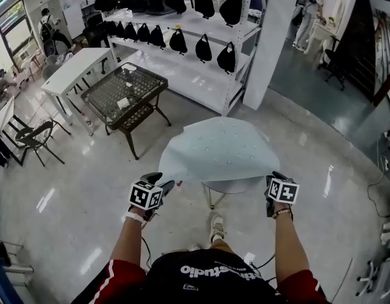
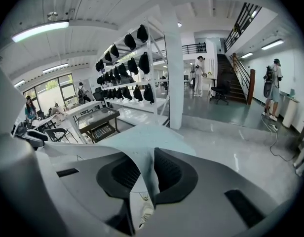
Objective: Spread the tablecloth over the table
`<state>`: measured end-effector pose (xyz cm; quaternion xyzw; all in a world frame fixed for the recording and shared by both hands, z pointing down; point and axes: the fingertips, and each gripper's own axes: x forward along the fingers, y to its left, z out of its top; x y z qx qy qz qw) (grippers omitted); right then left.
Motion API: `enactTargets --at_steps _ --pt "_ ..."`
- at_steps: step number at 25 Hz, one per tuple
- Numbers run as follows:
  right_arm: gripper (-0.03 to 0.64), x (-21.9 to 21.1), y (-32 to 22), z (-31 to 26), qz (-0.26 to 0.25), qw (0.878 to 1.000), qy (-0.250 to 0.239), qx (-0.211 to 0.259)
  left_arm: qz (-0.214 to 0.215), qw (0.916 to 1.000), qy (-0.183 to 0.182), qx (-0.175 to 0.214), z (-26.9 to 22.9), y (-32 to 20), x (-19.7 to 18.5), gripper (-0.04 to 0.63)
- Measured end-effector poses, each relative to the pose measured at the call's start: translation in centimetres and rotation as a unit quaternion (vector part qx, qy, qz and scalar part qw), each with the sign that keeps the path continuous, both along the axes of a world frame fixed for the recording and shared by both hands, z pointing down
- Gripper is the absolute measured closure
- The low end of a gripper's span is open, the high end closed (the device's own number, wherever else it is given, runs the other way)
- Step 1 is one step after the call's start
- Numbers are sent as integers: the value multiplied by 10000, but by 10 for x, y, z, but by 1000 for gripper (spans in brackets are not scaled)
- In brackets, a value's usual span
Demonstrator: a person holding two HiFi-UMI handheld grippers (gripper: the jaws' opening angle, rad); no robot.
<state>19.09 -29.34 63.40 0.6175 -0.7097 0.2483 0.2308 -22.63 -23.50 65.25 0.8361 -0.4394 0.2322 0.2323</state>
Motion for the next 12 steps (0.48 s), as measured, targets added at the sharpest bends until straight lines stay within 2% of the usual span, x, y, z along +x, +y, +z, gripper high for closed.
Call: enactTargets --at_steps 7,12 --pt "471 14 12 18 67 9993 223 -285 -161 9981 543 241 -24 -6 -2 351" --pt "445 36 39 41 93 9958 560 -714 -1 9973 680 277 -29 -12 22 351"
